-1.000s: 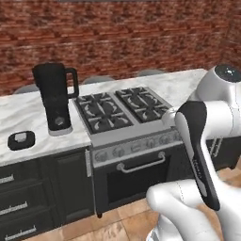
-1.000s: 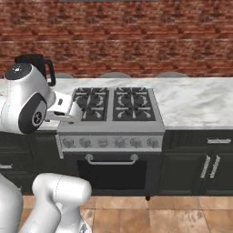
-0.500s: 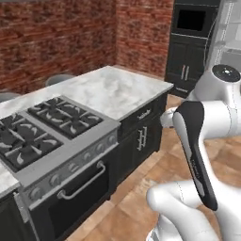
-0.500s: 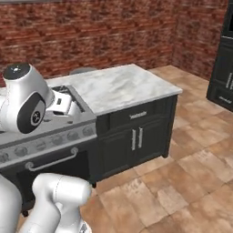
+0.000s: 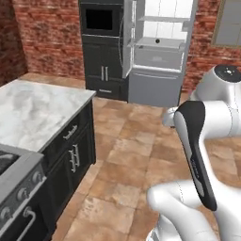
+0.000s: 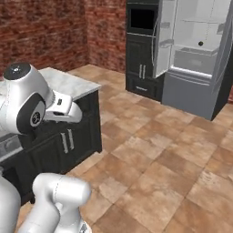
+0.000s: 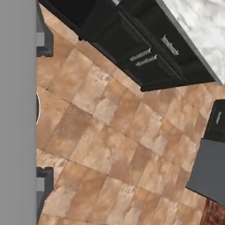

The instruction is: Grab the lemon wedge and lime from the fridge, place them in the blender, close the lid, and turn on the blender to create a marinade.

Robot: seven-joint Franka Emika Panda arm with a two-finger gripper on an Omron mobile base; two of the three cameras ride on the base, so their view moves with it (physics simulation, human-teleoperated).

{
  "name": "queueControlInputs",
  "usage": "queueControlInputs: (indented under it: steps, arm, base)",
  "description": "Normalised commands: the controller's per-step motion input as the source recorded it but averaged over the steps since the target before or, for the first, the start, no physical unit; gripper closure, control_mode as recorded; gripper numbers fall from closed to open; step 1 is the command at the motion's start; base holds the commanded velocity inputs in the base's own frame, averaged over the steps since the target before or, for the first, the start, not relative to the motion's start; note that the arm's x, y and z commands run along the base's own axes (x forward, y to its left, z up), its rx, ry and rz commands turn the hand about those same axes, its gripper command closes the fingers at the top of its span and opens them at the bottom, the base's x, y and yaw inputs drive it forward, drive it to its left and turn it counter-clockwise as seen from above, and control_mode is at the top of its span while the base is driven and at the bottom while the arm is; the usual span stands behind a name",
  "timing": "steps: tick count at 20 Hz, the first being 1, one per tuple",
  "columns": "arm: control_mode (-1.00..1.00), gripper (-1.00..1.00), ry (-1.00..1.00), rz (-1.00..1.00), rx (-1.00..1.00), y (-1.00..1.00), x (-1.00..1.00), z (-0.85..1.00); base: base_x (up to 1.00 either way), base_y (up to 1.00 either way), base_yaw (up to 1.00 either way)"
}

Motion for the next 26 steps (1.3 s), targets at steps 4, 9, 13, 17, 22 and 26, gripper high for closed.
queueControlInputs:
  steps: [4, 9, 13, 17, 22, 26]
  arm:
    - [1.00, -1.00, 0.00, 0.00, 0.00, 0.00, 0.00, 0.00]
    - [1.00, -1.00, 0.00, 0.00, 0.00, 0.00, 0.00, 0.00]
    - [1.00, -1.00, 0.00, 0.00, 0.00, 0.00, 0.00, 0.00]
    - [1.00, -1.00, 0.00, 0.00, 0.00, 0.00, 0.00, 0.00]
    - [1.00, -1.00, 0.00, 0.00, 0.00, 0.00, 0.00, 0.00]
    - [1.00, -1.00, 0.00, 0.00, 0.00, 0.00, 0.00, 0.00]
  base:
    - [1.00, -0.54, -0.37]
    - [1.00, -0.19, -0.23]
    - [1.00, -0.11, -0.17]
    - [1.00, -0.04, -0.18]
    - [1.00, 0.00, -0.21]
    - [1.00, 0.10, -0.21]
